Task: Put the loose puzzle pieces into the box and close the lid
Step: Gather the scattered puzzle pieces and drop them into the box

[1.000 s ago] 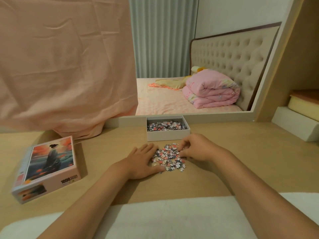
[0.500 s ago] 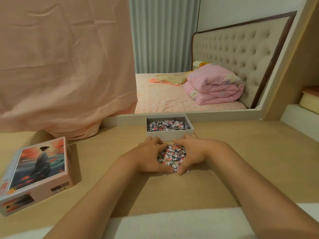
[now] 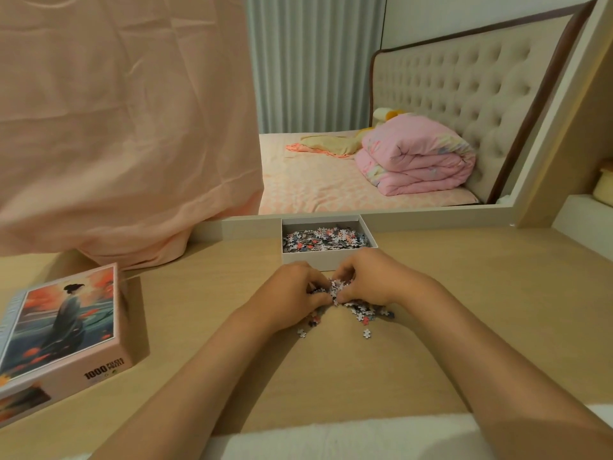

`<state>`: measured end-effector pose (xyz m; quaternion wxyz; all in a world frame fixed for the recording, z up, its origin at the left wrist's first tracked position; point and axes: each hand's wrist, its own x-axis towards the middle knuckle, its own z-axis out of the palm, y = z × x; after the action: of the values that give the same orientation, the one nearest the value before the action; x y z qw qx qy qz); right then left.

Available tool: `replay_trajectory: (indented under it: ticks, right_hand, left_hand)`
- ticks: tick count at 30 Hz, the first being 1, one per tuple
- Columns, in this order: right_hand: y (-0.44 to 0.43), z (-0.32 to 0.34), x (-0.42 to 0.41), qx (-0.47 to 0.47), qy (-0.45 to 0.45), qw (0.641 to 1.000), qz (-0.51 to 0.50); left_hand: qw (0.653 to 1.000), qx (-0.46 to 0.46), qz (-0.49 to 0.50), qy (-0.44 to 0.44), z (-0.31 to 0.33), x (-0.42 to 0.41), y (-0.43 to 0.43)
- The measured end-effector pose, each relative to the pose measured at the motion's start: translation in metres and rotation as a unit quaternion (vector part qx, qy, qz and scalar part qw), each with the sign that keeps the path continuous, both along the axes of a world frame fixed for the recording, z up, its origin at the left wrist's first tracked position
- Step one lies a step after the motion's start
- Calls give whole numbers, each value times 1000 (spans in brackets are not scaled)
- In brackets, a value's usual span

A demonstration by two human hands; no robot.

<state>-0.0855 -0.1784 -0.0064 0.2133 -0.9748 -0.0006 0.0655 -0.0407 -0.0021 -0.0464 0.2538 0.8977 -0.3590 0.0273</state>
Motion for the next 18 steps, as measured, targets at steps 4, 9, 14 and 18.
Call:
replay_trajectory:
  ticks: [4,9,14,18]
  right_hand:
    - [-3,-6,-1,98,-4,995,-37]
    - [-4,-6,-5,227,-1,972,-54]
    - [-7,17,4,288,-42,956,-44]
    - [-6,44,26,270,-109,956,-44]
  left_hand:
    - [996,-62,27,52,-3,0,1]
    - [983,-137,36,119,-1,0,0]
    - [951,-250,24,182,27,6,-4]
    - [960,-237,26,148,54,32,-10]
